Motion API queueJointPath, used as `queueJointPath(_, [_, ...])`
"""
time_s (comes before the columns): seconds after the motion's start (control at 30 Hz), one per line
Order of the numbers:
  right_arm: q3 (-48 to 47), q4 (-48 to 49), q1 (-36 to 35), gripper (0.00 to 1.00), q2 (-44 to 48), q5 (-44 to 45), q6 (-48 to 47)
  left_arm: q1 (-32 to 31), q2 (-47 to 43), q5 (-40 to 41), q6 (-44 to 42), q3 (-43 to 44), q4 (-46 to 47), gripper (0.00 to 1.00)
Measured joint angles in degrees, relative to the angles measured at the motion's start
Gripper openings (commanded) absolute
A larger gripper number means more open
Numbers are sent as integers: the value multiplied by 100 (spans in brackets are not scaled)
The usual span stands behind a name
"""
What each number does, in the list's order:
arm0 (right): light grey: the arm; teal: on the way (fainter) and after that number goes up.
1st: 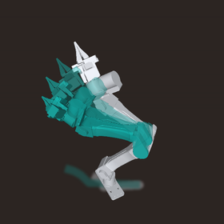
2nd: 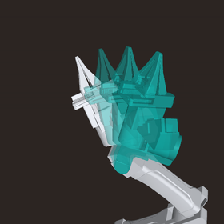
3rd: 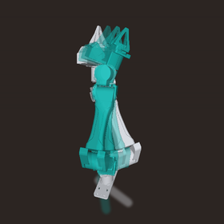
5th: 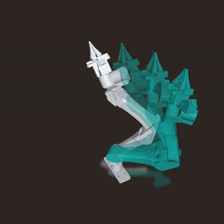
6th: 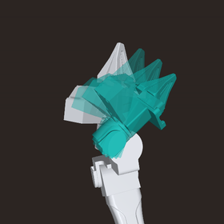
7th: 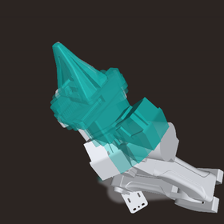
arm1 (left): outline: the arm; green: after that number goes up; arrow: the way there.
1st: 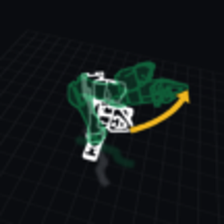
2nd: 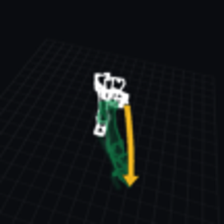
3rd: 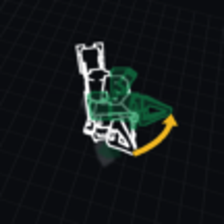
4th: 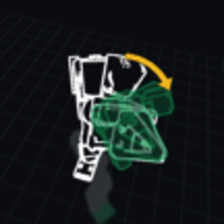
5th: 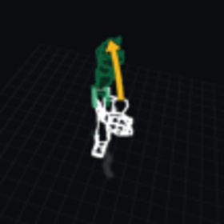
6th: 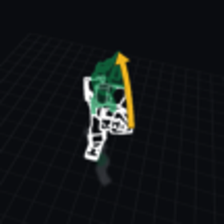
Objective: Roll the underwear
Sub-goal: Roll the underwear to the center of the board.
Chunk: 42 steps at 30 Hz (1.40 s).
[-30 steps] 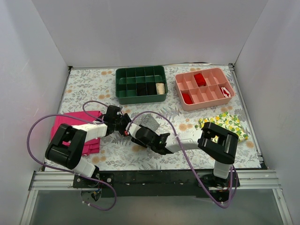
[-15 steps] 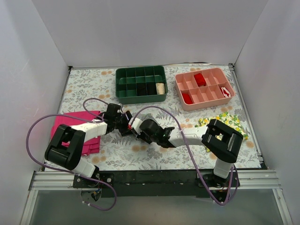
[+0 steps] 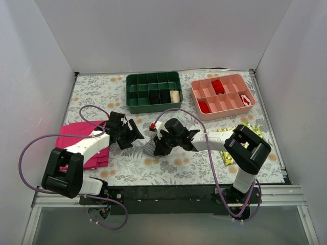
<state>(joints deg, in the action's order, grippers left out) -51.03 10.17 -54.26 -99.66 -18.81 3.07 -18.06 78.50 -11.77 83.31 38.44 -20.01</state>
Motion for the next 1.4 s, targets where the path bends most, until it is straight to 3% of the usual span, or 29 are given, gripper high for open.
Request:
queueJointPath(0.27, [549,651,627,6,28,-1585,990,0,-435,2,-2,-22,-39,75])
queueJointPath(0.57, [907,1576,1353,8,-350,-2802,2164,0,-887,-741,-61,-643,514,75])
queueJointPath(0.93, [1054,2199,1742,8,-822,-3176,3250,-157,-1099,-1615,-155,-1196,1471,76])
queueJointPath(1.2, [977,2164,1884,10,-1016,-3324,3637,-890,-946,-1565,-142,-1416,2133,75])
queueJointPath(1.4, [953,2098,1923,14,-1034,-3381,3665,-1067,-538,-1257,-35,-1423,2304,73])
